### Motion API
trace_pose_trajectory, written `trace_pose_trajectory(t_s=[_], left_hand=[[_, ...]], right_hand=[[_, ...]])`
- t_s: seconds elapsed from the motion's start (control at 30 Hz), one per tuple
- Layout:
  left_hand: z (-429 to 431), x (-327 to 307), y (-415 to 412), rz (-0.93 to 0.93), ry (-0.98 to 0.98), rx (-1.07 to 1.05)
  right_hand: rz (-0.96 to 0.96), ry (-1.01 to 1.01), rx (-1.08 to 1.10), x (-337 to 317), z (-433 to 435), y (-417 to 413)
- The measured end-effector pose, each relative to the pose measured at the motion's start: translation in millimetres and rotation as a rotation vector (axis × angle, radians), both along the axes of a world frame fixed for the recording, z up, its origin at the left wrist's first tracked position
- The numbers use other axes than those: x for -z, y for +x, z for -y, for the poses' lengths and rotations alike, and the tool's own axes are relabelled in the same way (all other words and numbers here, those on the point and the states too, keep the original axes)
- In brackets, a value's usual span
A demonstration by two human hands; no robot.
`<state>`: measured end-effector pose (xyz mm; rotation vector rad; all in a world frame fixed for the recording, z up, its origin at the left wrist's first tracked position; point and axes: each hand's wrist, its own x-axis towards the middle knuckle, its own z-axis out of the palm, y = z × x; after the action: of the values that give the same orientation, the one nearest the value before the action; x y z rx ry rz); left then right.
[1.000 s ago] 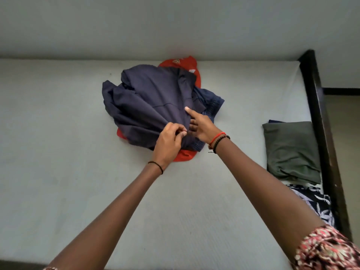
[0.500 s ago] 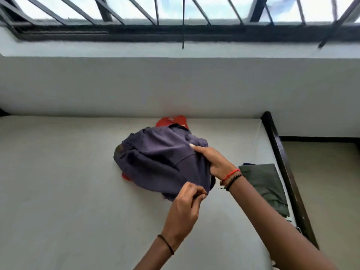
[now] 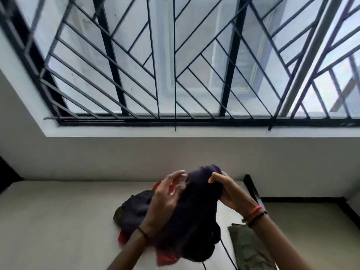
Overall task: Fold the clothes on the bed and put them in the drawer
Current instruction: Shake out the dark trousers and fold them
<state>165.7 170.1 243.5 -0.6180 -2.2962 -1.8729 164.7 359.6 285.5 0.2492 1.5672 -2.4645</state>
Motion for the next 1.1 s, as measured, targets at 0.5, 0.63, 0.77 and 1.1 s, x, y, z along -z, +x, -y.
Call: trace_pose_trajectory(t_s=[0.5,0.63,0.77,1.1], left_hand=[[-47.5,-157.3,-49.9,0.006,-0.321,0.545],[-66.9,-173.9,-51.8,-0.224,-0.31,0.359],[-87.9,-199.5,-52.7,-0.356,-0.261,0.19],[-122.0,-275.9,-67.7,-0.593,-0.24,-0.014]], right_hand=[[-0.301,0.091,0.027,-131.9,-60.6,48.1],[-0.321,-0.013,0.029,-145.6,-69.8,62.8],[-0.264,-0.195,0.117,-150.3,-78.9,71.2],[-0.025,-0.047,0.187,-149.7,-83.6,54.6]])
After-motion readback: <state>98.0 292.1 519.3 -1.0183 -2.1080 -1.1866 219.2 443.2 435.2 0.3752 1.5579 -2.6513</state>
